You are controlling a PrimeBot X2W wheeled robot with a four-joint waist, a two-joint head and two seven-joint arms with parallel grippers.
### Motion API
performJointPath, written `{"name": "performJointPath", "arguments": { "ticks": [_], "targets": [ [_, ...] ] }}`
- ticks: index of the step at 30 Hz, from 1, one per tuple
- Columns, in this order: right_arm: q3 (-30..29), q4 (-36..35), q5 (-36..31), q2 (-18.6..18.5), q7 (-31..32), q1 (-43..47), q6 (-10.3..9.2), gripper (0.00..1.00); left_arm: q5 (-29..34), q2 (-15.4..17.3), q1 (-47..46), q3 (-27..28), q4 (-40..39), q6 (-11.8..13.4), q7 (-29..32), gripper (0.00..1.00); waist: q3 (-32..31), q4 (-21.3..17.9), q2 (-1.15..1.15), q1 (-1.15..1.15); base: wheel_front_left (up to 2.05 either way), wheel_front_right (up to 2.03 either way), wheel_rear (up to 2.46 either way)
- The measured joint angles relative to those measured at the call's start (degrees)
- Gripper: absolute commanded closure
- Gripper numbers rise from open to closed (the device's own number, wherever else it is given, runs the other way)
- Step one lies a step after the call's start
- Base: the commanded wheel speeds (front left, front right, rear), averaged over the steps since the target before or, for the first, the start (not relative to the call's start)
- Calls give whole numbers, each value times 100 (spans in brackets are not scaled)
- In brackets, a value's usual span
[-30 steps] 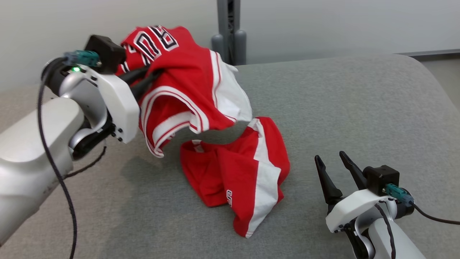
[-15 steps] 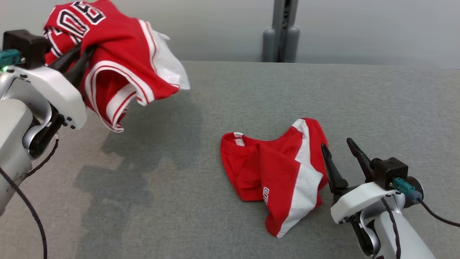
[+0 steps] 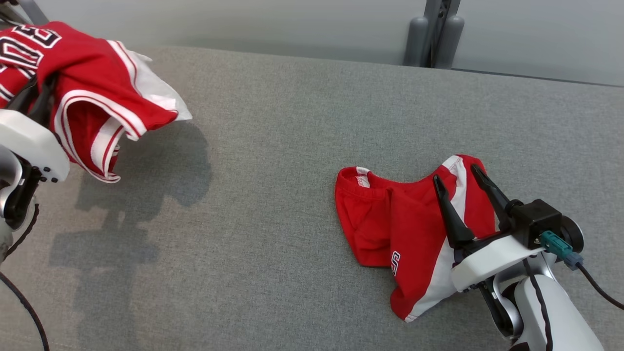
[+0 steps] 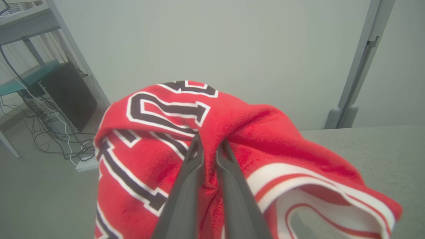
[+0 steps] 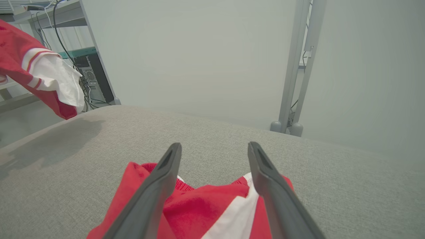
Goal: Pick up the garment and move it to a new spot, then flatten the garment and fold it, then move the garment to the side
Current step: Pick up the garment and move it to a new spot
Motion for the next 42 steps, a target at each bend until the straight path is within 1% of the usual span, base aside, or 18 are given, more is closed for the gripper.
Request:
{"name": "performJointPath", "arguments": {
  "ticks": [4,6,8,13,15,20,23,25,26,27,28,29,33,36,39,42],
  "targets": [
    [31,-248,-24,-80,119,16,0,0,9,-46,92,296,282,-1,-12,100,138,20,0,0,0,0,0],
    [48,-377,-32,-127,183,29,0,0,132,-52,102,443,380,20,-18,100,216,13,0,0,0,0,0],
    [57,-497,-38,-174,241,30,0,0,234,-70,176,588,479,73,-19,100,298,-7,0,0,0,0,0],
    [53,-756,-76,-266,409,42,0,0,584,-119,347,981,656,309,-19,100,507,-81,0,0,0,0,0],
    [43,-828,-89,-297,460,62,0,0,687,-174,439,1152,680,350,-19,100,582,-114,0,0,0,0,0],
    [37,-980,-105,-336,552,77,0,0,730,-469,712,1468,876,197,-19,100,731,-197,0,0,0,0,0],
    [54,-1033,-107,-357,591,87,0,0,765,-622,827,1505,1125,79,-19,100,781,-245,0,0,0,0,0],
    [59,-1068,-105,-371,617,88,0,0,779,-688,851,1551,1256,55,-19,100,804,-267,0,0,0,0,0],
    [58,-1079,-105,-377,624,88,0,0,780,-705,844,1570,1330,38,-20,95,811,-275,0,0,0,0,0],
    [54,-1091,-105,-386,645,88,0,0,795,-720,840,1580,1389,11,-20,55,815,-280,0,0,0,0,0],
    [51,-1095,-105,-393,648,88,0,0,818,-745,839,1592,1448,3,-20,4,816,-282,0,0,0,0,0],
    [45,-1099,-105,-392,648,90,0,0,816,-783,837,1600,1532,-10,-20,0,813,-281,0,0,0,0,0],
    [26,-1094,-111,-370,664,93,0,0,836,-808,715,1681,1594,-69,-20,0,788,-259,0,0,0,0,0],
    [41,-1055,-101,-338,661,96,0,0,927,-799,681,1804,1495,-92,-20,0,738,-240,0,0,0,0,0],
    [45,-984,-64,-312,610,116,0,0,1118,-736,683,1991,1207,-83,-20,0,651,-228,0,0,0,0,0],
    [45,-918,-12,-276,528,117,0,0,1413,-643,735,2366,691,12,-21,0,548,-230,0,0,0,0,0]
  ]
}}
